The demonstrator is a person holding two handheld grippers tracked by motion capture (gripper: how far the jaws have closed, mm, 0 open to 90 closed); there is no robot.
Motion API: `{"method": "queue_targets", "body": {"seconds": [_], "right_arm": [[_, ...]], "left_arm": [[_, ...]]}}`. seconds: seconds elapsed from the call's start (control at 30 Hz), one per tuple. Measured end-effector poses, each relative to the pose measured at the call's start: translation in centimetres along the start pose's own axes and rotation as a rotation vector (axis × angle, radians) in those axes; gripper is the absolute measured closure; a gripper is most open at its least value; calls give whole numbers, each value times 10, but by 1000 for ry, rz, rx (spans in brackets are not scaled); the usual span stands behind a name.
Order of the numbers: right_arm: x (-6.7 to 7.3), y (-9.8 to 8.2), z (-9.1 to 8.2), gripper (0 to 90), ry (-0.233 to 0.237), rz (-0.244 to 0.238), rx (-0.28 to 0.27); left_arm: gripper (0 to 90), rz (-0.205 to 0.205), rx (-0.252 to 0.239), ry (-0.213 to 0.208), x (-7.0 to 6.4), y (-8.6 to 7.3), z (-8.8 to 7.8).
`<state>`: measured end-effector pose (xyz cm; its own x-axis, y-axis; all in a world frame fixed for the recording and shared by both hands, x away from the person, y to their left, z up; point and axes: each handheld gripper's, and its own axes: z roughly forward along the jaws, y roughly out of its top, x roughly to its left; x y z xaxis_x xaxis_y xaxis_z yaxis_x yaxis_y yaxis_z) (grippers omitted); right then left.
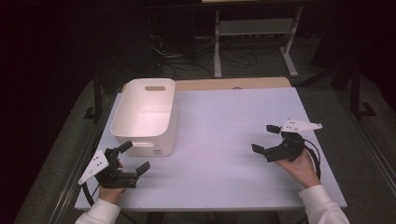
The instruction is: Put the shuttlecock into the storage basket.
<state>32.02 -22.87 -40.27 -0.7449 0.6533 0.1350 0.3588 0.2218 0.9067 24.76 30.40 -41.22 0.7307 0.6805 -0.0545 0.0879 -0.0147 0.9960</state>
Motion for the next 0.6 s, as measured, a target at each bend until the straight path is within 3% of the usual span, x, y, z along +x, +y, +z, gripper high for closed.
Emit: {"method": "queue_targets", "body": {"seconds": [0.2,0.6], "right_arm": [[0,-9,-7,0,-23,10,-6],[2,-27,-23,0,-53,30,-77]], "left_arm": [[0,3,-4,-2,0,0,0],[0,3,-8,-4,-1,0,-1]]}}
